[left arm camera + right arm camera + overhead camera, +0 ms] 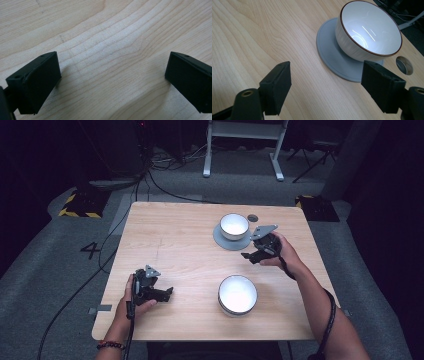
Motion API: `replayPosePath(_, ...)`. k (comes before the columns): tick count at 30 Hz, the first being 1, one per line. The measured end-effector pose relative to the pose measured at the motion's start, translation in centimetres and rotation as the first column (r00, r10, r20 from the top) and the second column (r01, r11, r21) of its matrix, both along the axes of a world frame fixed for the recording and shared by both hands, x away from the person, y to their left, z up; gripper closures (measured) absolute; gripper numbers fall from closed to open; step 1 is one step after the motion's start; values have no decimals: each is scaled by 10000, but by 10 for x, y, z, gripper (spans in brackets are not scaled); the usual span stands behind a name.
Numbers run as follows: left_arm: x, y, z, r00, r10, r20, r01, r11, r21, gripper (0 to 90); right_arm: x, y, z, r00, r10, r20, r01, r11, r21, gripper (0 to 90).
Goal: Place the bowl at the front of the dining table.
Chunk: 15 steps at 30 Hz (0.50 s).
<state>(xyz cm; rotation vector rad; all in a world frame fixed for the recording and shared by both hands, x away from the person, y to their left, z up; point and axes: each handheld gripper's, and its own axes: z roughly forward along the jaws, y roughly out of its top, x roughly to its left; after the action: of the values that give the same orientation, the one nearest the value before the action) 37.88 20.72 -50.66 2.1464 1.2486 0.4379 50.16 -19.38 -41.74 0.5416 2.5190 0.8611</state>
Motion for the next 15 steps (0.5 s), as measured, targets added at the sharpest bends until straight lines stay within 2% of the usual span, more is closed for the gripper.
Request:
replayPosePath(9, 0, 0, 0, 10000, -10, -15, 10, 10000, -22, 2, -9, -10, -3, 9999, 21, -126, -19, 9999, 140, 242)
replayPosePath(15, 0, 0, 0, 10000, -7, -3, 7, 10000, -7, 2, -15, -18, -5, 9999, 20, -114, -20, 10000, 49, 242)
